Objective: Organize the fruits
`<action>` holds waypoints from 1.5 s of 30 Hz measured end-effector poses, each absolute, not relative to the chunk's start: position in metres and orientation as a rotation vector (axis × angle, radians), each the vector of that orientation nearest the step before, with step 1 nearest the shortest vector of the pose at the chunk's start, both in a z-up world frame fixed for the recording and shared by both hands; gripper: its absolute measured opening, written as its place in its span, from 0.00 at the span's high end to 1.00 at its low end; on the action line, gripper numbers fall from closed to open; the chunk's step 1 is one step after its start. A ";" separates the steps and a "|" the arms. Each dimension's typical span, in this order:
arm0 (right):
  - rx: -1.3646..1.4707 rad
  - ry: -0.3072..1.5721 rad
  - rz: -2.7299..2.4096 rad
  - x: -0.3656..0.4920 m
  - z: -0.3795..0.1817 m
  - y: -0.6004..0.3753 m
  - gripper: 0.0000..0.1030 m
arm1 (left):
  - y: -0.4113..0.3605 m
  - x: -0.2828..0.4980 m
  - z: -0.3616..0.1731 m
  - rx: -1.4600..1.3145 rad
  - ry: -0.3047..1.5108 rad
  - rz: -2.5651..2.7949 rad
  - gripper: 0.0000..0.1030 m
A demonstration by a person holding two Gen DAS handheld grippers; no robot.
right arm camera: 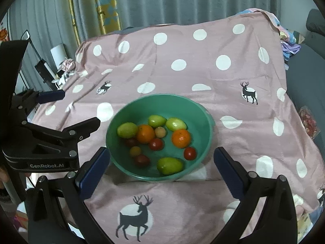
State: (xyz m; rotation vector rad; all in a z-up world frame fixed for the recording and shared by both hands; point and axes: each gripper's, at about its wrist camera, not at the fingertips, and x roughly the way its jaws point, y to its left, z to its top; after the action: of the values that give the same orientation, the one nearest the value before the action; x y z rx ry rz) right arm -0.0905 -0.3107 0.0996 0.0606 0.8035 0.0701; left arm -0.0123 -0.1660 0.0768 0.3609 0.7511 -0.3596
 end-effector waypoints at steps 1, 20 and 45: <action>0.064 0.807 0.072 -0.089 0.099 -0.310 0.00 | -0.166 -0.012 0.077 0.359 0.753 -0.356 0.03; -0.008 0.820 0.077 -0.082 0.105 -0.298 0.00 | -0.166 -0.008 0.082 0.316 0.758 -0.376 0.03; -0.007 0.822 0.078 -0.081 0.103 -0.297 0.00 | -0.166 -0.008 0.081 0.308 0.761 -0.381 0.03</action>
State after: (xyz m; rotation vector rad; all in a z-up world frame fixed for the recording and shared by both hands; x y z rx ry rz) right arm -0.0809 -0.2966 0.1033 -0.0075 0.8217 0.0783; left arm -0.0082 -0.1664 0.0812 0.3085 0.7612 -0.3812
